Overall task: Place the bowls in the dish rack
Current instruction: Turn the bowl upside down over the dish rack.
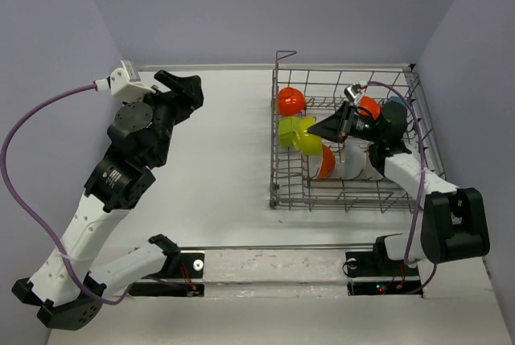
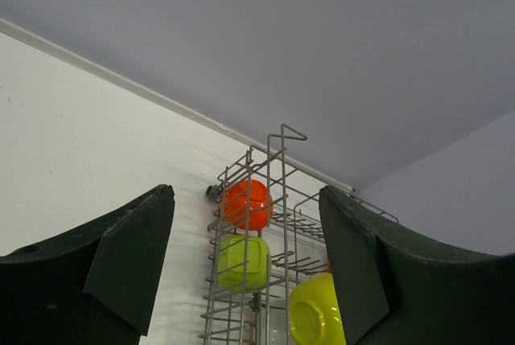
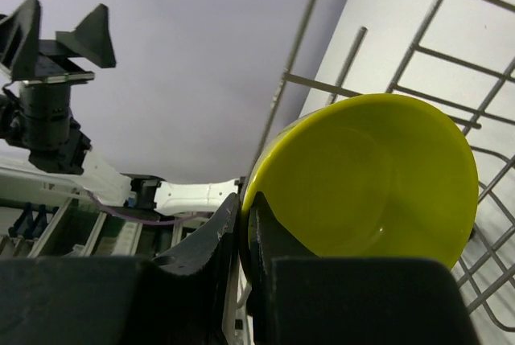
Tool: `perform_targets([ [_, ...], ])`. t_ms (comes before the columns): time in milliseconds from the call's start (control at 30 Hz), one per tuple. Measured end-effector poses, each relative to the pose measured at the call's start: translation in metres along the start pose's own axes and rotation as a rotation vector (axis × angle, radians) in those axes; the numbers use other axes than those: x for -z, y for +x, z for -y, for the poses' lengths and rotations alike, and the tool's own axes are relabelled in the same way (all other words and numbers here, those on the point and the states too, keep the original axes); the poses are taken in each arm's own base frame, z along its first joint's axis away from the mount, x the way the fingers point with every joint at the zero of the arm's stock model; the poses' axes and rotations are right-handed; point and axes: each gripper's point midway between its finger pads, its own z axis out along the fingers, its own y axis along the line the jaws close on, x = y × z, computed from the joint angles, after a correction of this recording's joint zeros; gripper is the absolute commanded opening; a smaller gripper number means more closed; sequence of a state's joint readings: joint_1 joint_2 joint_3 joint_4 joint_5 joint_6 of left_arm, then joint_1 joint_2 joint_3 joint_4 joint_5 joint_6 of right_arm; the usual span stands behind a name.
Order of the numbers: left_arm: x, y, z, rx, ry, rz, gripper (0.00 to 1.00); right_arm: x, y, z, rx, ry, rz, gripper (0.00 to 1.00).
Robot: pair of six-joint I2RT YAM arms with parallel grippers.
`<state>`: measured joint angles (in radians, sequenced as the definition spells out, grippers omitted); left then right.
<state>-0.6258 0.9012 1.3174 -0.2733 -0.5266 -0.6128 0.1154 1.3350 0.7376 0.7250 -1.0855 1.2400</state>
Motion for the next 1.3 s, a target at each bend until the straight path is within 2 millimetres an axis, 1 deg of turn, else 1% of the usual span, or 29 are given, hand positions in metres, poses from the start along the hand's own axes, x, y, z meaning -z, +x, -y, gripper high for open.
perform_targets([
  [167, -0.001, 0.002, -0.001, -0.002, -0.002, -0.003, 0.82, -0.010, 0.019, 0.024, -0.063, 0.049, -0.071, 0.01],
  [433, -0.002, 0.005, -0.003, -0.006, -0.006, -0.007, 0.82, -0.020, 0.037, 0.046, -0.115, 0.093, -0.138, 0.01],
  [700, -0.002, 0.005, -0.002, -0.005, -0.005, -0.006, 0.82, -0.027, 0.049, 0.057, -0.145, 0.108, -0.177, 0.01],
  [867, -0.002, 0.005, -0.002, -0.005, -0.004, -0.006, 0.82, -0.030, 0.051, 0.062, -0.154, 0.115, -0.181, 0.01],
  [1100, -0.002, 0.005, -0.002, -0.004, -0.004, -0.005, 0.82, -0.034, 0.059, 0.071, -0.181, 0.126, -0.203, 0.01],
  [1300, -0.002, 0.005, -0.002, -0.004, -0.004, -0.005, 0.82, -0.035, 0.059, 0.076, -0.192, 0.137, -0.201, 0.01],
])
